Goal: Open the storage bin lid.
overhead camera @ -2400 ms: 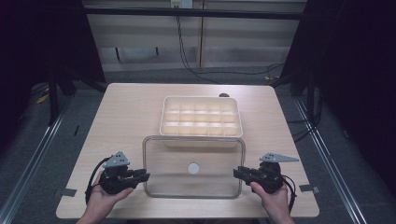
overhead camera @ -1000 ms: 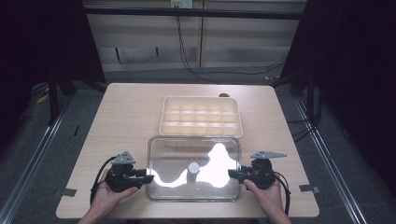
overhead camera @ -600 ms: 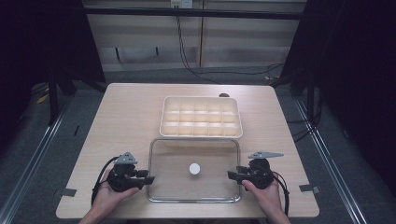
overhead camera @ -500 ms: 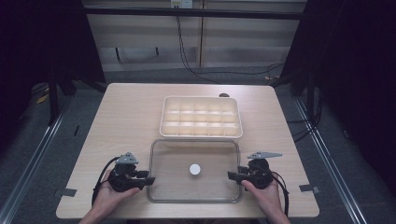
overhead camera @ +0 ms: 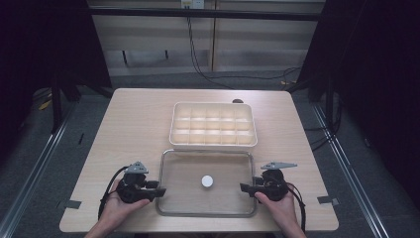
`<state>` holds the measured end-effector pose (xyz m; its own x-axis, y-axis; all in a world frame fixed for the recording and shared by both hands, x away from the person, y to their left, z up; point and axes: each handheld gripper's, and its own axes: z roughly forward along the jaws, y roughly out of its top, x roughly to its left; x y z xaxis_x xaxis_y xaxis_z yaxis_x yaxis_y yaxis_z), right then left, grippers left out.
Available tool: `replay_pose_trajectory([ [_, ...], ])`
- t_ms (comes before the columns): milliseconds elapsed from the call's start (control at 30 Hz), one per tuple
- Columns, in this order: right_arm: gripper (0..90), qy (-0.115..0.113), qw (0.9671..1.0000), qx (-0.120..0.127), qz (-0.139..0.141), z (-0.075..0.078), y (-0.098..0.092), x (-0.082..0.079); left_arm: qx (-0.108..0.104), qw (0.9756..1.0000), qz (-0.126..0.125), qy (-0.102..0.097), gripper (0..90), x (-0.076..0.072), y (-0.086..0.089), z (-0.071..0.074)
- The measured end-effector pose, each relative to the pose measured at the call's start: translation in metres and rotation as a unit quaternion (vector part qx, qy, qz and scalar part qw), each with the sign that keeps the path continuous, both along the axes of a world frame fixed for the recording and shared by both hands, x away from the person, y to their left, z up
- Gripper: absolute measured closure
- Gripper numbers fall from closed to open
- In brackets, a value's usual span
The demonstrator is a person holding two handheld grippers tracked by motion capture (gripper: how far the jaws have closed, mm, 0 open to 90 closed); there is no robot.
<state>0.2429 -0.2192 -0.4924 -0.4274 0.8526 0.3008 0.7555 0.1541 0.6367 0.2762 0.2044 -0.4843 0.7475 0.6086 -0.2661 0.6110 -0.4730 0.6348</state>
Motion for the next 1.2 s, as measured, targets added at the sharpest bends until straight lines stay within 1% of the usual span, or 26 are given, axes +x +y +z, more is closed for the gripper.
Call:
replay_pose_trajectory([
  [33, 38.2, 0.001, 1.0000, -0.001, 0.001, 0.000, 0.000, 0.000, 0.001, 1.0000, 0.003, 0.000, 53.8, 0.000, -0.001, -0.001],
  [67, 37.9, 0.000, 1.0000, -0.002, 0.002, -0.001, 0.000, 0.000, 0.001, 1.0000, 0.001, 0.004, 52.6, 0.000, -0.002, -0.001],
  [100, 37.8, 0.001, 1.0000, -0.003, 0.003, -0.001, 0.000, 0.000, 0.006, 0.9999, 0.001, 0.009, 51.7, 0.001, -0.002, -0.002],
  [133, 38.0, 0.007, 1.0000, -0.002, 0.001, -0.002, 0.001, 0.001, 0.009, 0.9999, 0.004, 0.012, 50.6, 0.001, -0.002, -0.003],
  [200, 37.9, 0.008, 1.0000, 0.004, -0.002, -0.002, -0.001, 0.001, 0.010, 0.9998, 0.005, 0.019, 48.6, 0.002, -0.002, -0.003],
  [233, 37.8, 0.008, 0.9999, 0.006, -0.004, -0.002, -0.002, 0.001, 0.007, 0.9998, 0.009, 0.019, 48.1, 0.003, -0.002, -0.005],
  [300, 37.6, 0.010, 0.9999, 0.010, -0.003, -0.003, -0.003, 0.001, 0.009, 0.9998, 0.013, 0.016, 47.2, 0.003, -0.002, -0.005],
  [333, 36.4, 0.010, 0.9999, 0.010, -0.006, -0.002, -0.003, 0.001, 0.017, 0.9998, 0.008, 0.009, 45.9, 0.002, -0.003, -0.005],
  [367, 36.0, 0.007, 0.9999, 0.007, -0.007, -0.002, -0.003, 0.001, 0.018, 0.9998, 0.008, 0.007, 46.9, 0.002, -0.003, -0.005],
  [400, 36.6, 0.006, 0.9999, 0.010, -0.005, -0.002, -0.004, 0.001, 0.014, 0.9998, 0.006, 0.012, 46.3, 0.002, -0.003, -0.005],
  [467, 36.1, -0.002, 0.9999, 0.013, -0.009, 0.000, -0.005, 0.000, 0.013, 0.9998, 0.010, 0.009, 44.2, 0.002, -0.004, -0.005],
  [500, 35.8, -0.007, 0.9998, 0.019, -0.010, 0.002, -0.007, 0.000, 0.015, 0.9998, 0.007, 0.010, 43.4, 0.003, -0.003, -0.005],
  [533, 35.7, -0.012, 0.9997, 0.021, -0.010, 0.003, -0.007, -0.001, 0.013, 0.9998, 0.009, 0.010, 42.2, 0.003, -0.003, -0.005],
  [567, 35.4, -0.018, 0.9995, 0.022, -0.012, 0.005, -0.009, -0.001, 0.010, 0.9998, 0.009, 0.012, 40.5, 0.003, -0.002, -0.004],
  [600, 35.3, -0.024, 0.9993, 0.027, -0.009, 0.006, -0.010, -0.002, 0.001, 0.9999, 0.007, 0.012, 38.4, 0.004, 0.000, -0.002],
  [667, 35.4, -0.034, 0.9988, 0.036, -0.002, 0.011, -0.011, -0.005, -0.035, 0.9993, 0.009, 0.003, 30.6, 0.003, 0.004, 0.003],
  [700, 35.0, -0.044, 0.9980, 0.043, 0.014, 0.015, -0.011, -0.007, -0.042, 0.9990, 0.010, -0.006, 30.0, 0.002, 0.005, 0.007],
  [733, 34.6, -0.066, 0.9965, 0.038, 0.034, 0.019, -0.011, -0.011, -0.043, 0.9988, 0.015, -0.017, 29.4, 0.001, 0.007, 0.010],
  [767, 31.9, -0.082, 0.9958, 0.026, 0.033, 0.024, -0.010, -0.015, -0.049, 0.9983, 0.021, -0.024, 27.4, 0.000, 0.008, 0.013],
  [800, 30.4, -0.097, 0.9943, 0.023, 0.037, 0.027, -0.009, -0.019, -0.050, 0.9979, 0.027, -0.030, 26.8, 0.000, 0.011, 0.015],
  [867, 28.5, -0.114, 0.9922, 0.028, 0.041, 0.034, -0.011, -0.027, -0.052, 0.9970, 0.035, -0.045, 26.0, -0.002, 0.016, 0.019],
  [967, 26.5, -0.134, 0.9901, 0.032, 0.028, 0.041, -0.017, -0.035, -0.058, 0.9953, 0.052, -0.058, 25.4, -0.005, 0.027, 0.023],
  [1033, 25.7, -0.144, 0.9889, 0.034, 0.014, 0.044, -0.024, -0.037, -0.059, 0.9931, 0.068, -0.075, 25.2, -0.007, 0.037, 0.026],
  [1067, 25.5, -0.150, 0.9880, 0.036, 0.006, 0.045, -0.028, -0.038, -0.062, 0.9920, 0.077, -0.078, 25.4, -0.008, 0.042, 0.026],
  [1100, 24.7, -0.152, 0.9875, 0.040, -0.003, 0.046, -0.033, -0.038, -0.064, 0.9912, 0.083, -0.080, 25.3, -0.008, 0.045, 0.027],
  [1200, 23.8, -0.156, 0.9867, 0.038, -0.023, 0.046, -0.044, -0.037, -0.068, 0.9883, 0.105, -0.088, 25.5, -0.008, 0.055, 0.026],
])
